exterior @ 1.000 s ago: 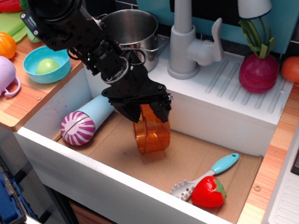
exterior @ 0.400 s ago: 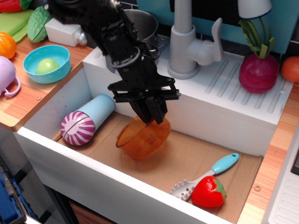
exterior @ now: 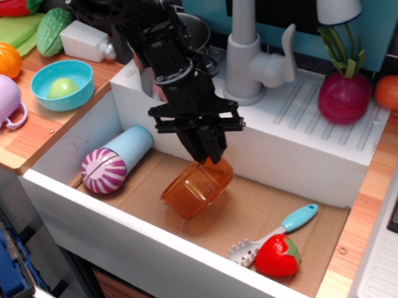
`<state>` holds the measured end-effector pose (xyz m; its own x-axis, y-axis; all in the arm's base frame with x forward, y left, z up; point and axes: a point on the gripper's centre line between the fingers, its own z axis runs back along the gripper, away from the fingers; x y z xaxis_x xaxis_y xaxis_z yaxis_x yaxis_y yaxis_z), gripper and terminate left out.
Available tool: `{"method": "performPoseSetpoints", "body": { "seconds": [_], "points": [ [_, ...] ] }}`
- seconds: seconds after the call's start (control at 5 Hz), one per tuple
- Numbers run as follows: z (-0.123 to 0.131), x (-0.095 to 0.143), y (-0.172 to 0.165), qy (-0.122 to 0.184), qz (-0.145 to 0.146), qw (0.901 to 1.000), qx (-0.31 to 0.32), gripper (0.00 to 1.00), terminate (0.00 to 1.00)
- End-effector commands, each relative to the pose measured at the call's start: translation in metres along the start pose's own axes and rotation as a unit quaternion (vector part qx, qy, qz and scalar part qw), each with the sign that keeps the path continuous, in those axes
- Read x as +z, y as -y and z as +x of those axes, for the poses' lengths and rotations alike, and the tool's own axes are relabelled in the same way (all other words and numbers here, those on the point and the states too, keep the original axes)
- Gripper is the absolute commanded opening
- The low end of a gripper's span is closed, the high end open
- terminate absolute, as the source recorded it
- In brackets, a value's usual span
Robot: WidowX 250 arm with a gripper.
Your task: Flip orange pot upright in sink
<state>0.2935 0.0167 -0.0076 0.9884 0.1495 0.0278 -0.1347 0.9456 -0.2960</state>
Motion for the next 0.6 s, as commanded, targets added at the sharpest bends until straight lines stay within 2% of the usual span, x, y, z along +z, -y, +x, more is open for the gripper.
{"method": "performPoseSetpoints", "body": {
  "seconds": [0.0,0.2,0.4],
  "points": [
    [0.0064,0.0100,0.0043,0.019,0.000,0.9998,-0.012,1.00,0.00],
    [0.0064,0.0100,0.0043,0.019,0.000,0.9998,-0.012,1.00,0.00],
    [0.0064,0.0100,0.0043,0.019,0.000,0.9998,-0.012,1.00,1.00]
  ]
}}
